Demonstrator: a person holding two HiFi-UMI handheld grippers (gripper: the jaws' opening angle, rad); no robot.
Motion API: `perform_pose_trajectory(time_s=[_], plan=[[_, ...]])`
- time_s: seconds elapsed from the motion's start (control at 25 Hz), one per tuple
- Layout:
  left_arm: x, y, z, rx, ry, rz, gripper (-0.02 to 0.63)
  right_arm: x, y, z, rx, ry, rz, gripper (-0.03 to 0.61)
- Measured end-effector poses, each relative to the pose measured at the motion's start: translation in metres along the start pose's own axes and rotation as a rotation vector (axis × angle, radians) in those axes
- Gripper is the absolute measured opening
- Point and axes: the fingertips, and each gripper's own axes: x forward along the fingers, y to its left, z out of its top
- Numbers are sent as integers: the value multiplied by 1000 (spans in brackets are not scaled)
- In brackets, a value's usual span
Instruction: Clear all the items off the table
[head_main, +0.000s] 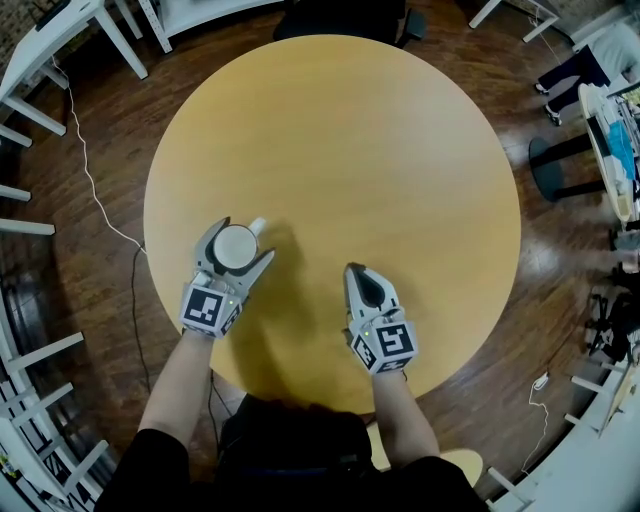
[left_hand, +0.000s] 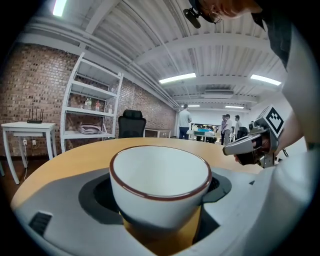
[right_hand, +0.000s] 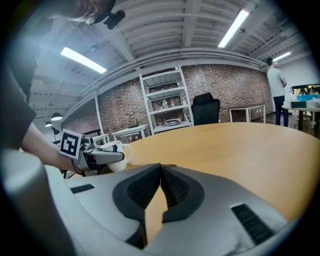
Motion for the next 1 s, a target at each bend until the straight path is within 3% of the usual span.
perform_pose_trajectory(time_s=[0.32,0.64,0.8,0.96,1.0], plan=[[-6,-3,-2,-2,38,-3,456,-1,6,3,-4,-12,0,6],[-19,-3,33,13,8,-49,456,-6,7,33,-30,-76,-31,6],[-27,10,57,-42,-45,-31,446,-15,5,57,-35,-139,-70,6],[-37,16,84,-26,-76,1,379,-30,2,74,-36,-193,-92,6],[-41,19,90,-14,-79,23,312,-34,4,78,-36,-208,-86,6]])
